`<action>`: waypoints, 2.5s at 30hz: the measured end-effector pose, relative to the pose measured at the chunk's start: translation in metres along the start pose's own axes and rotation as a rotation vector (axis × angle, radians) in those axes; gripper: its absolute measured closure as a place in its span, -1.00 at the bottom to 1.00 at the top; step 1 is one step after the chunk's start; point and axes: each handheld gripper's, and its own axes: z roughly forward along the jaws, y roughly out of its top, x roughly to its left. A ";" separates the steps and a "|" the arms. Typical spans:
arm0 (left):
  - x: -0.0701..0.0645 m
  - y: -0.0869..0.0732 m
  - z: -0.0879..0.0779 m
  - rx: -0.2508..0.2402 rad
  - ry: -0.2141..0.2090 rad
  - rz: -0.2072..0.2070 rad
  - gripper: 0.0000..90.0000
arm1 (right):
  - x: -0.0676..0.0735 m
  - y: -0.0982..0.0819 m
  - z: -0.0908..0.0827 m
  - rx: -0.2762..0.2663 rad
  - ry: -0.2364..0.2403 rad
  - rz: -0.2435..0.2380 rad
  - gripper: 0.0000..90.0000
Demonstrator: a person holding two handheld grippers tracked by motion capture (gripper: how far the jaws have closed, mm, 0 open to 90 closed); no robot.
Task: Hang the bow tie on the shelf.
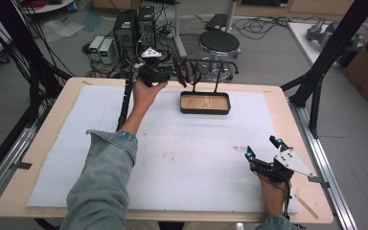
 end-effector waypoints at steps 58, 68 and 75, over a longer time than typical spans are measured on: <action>-0.002 -0.011 -0.176 -0.139 0.124 0.141 -0.35 | -0.001 -0.001 0.000 0.002 -0.011 0.003 -0.76; -0.008 -0.033 -0.214 -0.178 0.143 0.130 -0.59 | -0.001 0.000 0.000 0.003 -0.010 0.003 -0.76; -0.019 -0.051 -0.234 -0.179 0.152 0.152 -0.66 | -0.001 0.000 0.000 0.006 -0.011 0.001 -0.76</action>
